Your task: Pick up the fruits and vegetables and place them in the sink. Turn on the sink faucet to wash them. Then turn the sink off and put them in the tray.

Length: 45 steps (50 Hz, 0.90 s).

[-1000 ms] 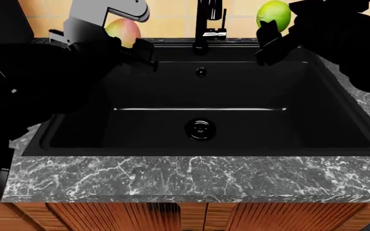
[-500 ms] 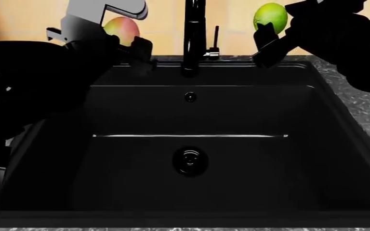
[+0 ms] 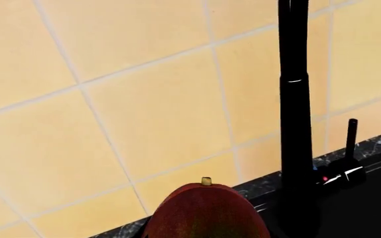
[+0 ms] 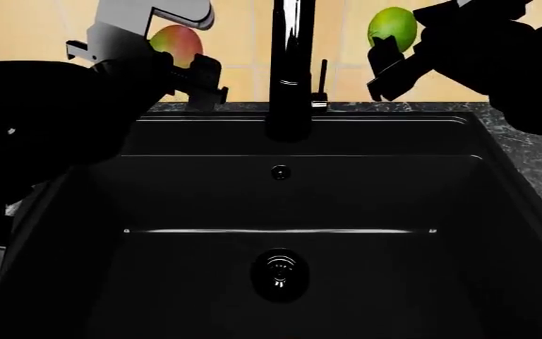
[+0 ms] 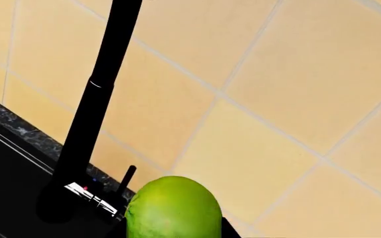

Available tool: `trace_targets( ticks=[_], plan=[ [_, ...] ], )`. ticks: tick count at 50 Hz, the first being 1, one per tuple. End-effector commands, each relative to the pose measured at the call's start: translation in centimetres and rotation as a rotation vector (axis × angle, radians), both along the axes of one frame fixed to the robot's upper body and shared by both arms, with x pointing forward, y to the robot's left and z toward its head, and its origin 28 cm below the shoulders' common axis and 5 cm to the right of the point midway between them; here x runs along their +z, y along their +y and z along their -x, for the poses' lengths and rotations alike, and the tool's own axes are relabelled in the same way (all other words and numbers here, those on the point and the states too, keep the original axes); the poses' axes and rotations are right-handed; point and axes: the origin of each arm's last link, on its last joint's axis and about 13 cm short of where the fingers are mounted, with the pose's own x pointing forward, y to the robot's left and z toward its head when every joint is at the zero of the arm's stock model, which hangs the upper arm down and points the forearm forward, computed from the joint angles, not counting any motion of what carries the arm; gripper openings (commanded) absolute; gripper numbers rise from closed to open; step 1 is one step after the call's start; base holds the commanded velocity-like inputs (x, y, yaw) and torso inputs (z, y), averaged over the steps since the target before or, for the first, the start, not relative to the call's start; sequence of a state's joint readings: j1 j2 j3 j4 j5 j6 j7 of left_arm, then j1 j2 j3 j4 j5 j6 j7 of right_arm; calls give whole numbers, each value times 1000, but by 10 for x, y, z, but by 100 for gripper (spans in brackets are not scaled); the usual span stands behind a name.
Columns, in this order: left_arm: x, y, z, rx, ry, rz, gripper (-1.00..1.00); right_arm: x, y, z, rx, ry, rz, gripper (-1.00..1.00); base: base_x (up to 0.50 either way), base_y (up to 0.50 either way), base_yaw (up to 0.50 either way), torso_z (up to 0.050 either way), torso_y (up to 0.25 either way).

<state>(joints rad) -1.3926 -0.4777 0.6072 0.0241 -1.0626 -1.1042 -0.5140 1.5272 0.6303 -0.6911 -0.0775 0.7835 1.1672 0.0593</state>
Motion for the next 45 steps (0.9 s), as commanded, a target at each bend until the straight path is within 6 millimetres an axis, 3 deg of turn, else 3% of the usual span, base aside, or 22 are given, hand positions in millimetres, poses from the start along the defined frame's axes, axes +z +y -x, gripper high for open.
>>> trace_targets(
  ticks=[1,18,30,45],
  plan=[
    [1,1,-2,7,-20,6,-100,0,0,-4,1,5,13,-100,0,0,0,0,0],
    [-5,-3,2,-54,17,-34,-100,-5,0,-4,19,66,48,-100,131,-9,0,0,0],
    [-22,-8,10,-286,231,-183,-100,3,-5,-2,-4,35,31,-100,0,0,0,0,1],
    [-43,-11,0,-386,397,-295,-100,7,-9,0,-17,13,16,-100,0,0,0,0,0]
  ],
)
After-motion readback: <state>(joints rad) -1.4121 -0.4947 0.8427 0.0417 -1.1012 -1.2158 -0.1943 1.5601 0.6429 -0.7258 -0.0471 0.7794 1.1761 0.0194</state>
